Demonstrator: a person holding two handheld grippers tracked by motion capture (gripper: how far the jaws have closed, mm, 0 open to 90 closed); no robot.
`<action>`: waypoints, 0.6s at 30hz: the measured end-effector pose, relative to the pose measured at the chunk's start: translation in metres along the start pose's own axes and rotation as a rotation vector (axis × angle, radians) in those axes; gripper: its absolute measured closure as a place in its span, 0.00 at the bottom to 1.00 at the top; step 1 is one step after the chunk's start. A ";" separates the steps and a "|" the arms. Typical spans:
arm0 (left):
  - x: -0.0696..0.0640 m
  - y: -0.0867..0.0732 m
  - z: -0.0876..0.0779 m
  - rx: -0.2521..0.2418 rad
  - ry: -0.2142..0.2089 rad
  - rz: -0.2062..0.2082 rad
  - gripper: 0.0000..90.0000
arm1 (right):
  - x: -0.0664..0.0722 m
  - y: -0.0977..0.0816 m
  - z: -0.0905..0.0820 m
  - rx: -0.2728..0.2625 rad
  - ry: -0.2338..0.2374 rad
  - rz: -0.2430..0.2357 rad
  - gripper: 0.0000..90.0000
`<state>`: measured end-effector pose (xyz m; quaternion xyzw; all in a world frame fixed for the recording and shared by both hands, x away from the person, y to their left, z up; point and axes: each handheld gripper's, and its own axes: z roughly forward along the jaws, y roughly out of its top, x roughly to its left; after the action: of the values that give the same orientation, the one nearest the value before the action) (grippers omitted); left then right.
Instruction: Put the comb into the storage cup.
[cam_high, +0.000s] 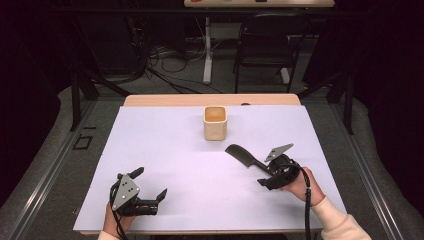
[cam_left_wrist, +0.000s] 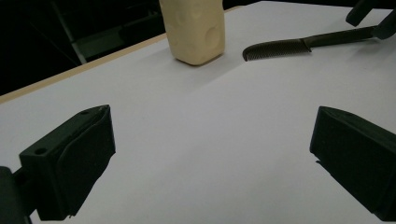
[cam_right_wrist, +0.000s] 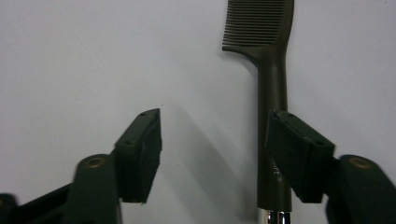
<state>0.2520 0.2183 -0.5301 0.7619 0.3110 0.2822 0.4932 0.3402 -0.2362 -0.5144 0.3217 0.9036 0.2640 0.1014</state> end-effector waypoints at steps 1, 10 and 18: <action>0.000 0.000 0.000 -0.001 0.001 -0.001 0.00 | 0.000 0.001 -0.001 0.000 -0.003 0.004 0.30; 0.001 -0.001 0.000 0.004 0.005 0.001 0.00 | -0.006 0.007 0.001 0.030 -0.011 -0.008 0.10; 0.002 -0.001 0.002 0.001 0.002 -0.002 0.00 | -0.012 0.010 0.007 0.063 -0.011 -0.004 0.00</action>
<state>0.2546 0.2186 -0.5311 0.7617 0.3123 0.2822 0.4926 0.3572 -0.2341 -0.5145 0.3244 0.9116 0.2333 0.0967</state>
